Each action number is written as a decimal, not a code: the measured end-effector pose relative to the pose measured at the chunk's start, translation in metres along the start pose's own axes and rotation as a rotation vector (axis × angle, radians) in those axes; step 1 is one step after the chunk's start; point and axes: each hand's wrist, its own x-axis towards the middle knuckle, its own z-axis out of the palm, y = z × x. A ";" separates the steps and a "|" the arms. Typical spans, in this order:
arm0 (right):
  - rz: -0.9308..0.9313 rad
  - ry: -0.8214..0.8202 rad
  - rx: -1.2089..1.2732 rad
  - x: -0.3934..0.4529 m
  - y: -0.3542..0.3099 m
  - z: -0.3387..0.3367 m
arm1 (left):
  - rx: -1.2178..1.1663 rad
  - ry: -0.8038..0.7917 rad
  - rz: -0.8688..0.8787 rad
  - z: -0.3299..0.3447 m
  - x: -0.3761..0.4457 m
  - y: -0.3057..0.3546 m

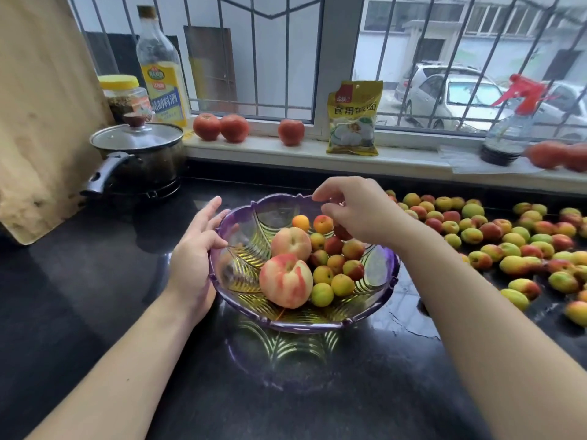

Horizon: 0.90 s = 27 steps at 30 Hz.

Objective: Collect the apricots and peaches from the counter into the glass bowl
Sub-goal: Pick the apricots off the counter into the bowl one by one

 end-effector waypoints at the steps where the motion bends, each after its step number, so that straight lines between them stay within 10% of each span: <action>1: 0.024 0.058 0.018 -0.008 0.004 -0.006 | 0.013 -0.008 0.021 0.001 -0.001 0.001; 14: 0.407 0.325 -0.253 -0.133 0.073 -0.011 | 0.450 -0.249 0.512 0.010 -0.023 -0.016; 24: 0.416 0.087 -0.362 -0.151 0.063 0.003 | 0.502 -0.171 0.365 0.007 -0.012 -0.014; 27: 0.379 0.289 -0.228 -0.149 0.062 -0.003 | 0.560 -0.169 0.404 0.007 -0.012 -0.012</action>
